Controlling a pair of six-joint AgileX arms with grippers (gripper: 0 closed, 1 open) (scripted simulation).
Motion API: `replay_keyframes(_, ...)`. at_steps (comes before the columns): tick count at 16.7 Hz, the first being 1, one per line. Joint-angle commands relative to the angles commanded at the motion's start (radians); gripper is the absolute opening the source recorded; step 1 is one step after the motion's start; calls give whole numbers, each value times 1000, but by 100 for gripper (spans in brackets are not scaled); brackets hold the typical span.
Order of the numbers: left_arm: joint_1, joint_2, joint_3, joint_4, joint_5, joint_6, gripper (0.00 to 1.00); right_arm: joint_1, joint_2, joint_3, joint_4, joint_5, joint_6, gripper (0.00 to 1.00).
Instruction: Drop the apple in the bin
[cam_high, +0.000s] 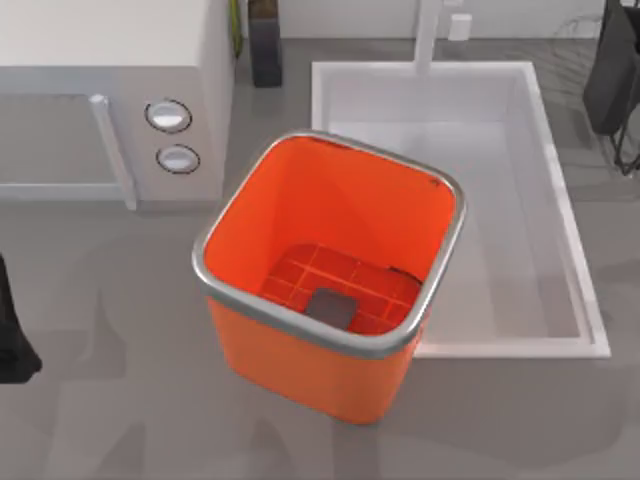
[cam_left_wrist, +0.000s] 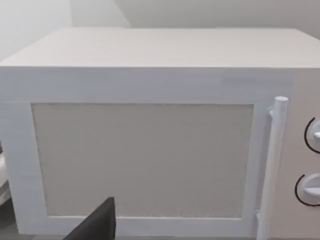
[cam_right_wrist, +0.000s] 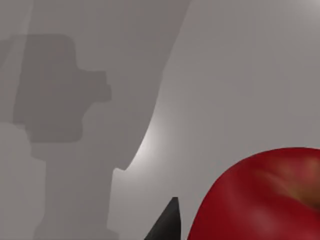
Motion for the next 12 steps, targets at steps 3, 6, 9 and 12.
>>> replay_keyframes(3, 0, 0, 0, 0, 0, 0, 100, 7, 6, 17, -6, -11, 11, 0)
replay_keyframes(6, 0, 0, 0, 0, 0, 0, 100, 4, 3, 14, -5, -10, 12, 0)
replay_keyframes(9, 0, 0, 0, 0, 0, 0, 100, 44, 29, 41, -12, -26, -48, 0)
replay_keyframes(12, 0, 0, 0, 0, 0, 0, 100, 138, 83, 110, -21, -57, -200, 0)
